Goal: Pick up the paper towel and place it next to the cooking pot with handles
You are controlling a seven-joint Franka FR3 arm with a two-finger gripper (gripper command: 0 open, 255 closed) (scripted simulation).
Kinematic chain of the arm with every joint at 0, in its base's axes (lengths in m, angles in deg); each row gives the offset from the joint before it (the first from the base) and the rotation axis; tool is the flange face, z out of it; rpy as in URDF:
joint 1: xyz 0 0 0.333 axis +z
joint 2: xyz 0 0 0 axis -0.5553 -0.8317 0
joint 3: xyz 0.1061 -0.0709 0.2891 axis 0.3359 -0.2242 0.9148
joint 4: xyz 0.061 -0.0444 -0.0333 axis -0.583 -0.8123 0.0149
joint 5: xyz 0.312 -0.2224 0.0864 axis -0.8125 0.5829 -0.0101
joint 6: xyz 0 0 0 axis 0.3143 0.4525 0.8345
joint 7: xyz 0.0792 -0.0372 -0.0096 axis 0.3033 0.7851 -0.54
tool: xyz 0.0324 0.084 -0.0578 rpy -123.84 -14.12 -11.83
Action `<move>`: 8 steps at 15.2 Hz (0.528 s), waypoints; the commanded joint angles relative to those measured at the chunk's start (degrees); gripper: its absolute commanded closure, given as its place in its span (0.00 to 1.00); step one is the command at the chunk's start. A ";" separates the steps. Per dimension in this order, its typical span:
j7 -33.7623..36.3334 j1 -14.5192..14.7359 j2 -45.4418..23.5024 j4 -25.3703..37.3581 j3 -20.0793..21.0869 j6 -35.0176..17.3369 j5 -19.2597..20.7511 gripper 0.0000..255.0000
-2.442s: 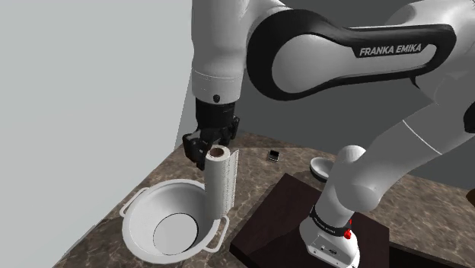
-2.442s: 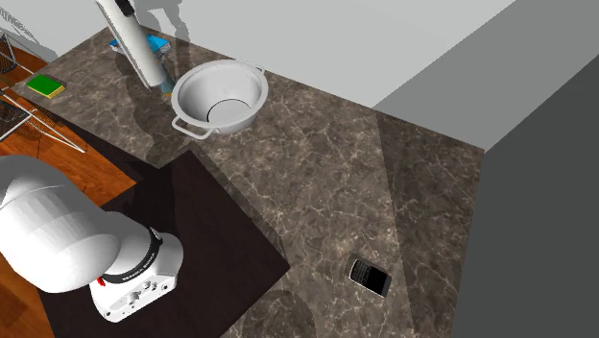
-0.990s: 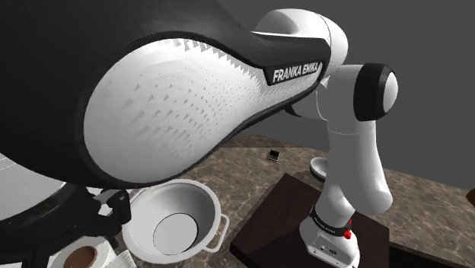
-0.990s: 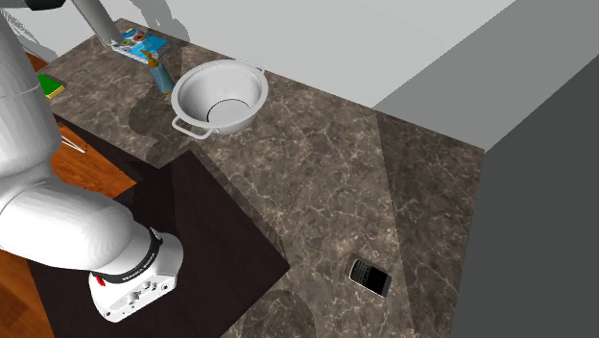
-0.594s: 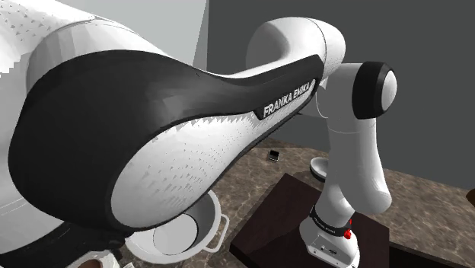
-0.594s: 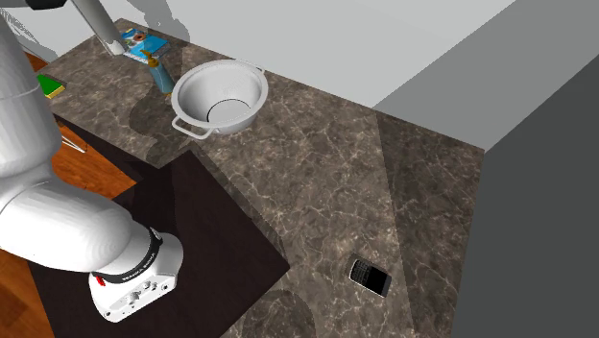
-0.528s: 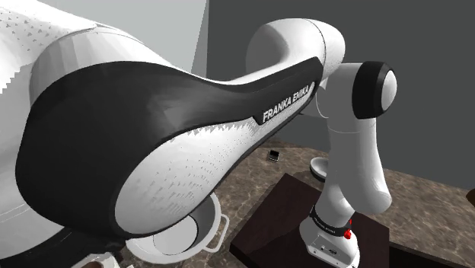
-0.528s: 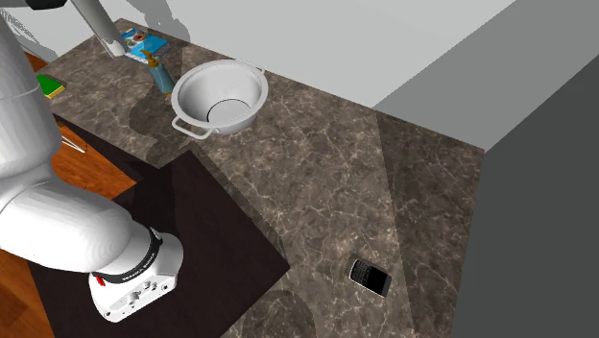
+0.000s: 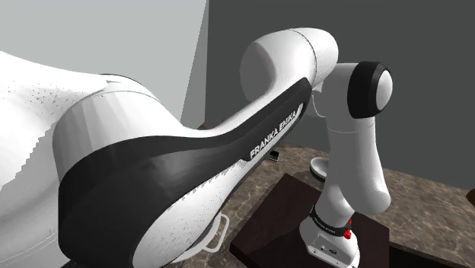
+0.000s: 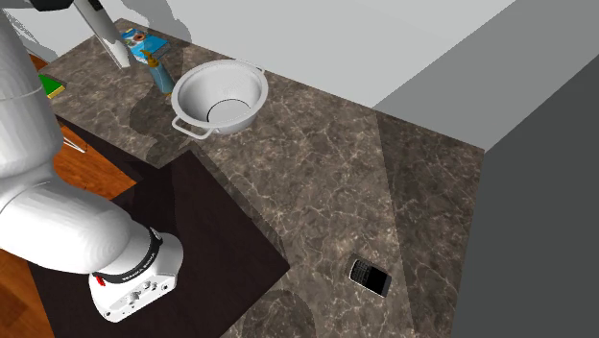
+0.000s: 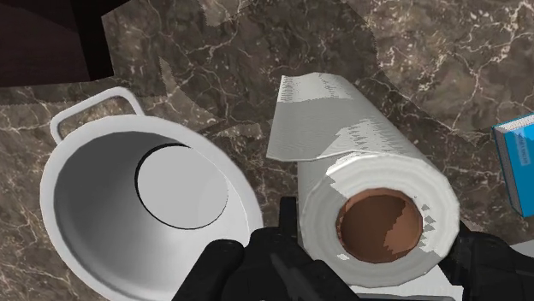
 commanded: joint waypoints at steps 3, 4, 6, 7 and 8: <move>0.51 -0.65 -0.12 -3.02 -0.16 -2.97 0.30 1.00; 0.66 -0.73 -0.25 -3.65 -0.24 -3.66 0.44 1.00; 0.97 -0.85 -0.54 -4.85 -0.41 -5.00 0.74 1.00; 1.13 -0.90 -0.70 -5.42 -0.50 -5.66 0.91 1.00; 1.30 -0.94 -0.88 -5.98 -0.60 -6.32 1.09 1.00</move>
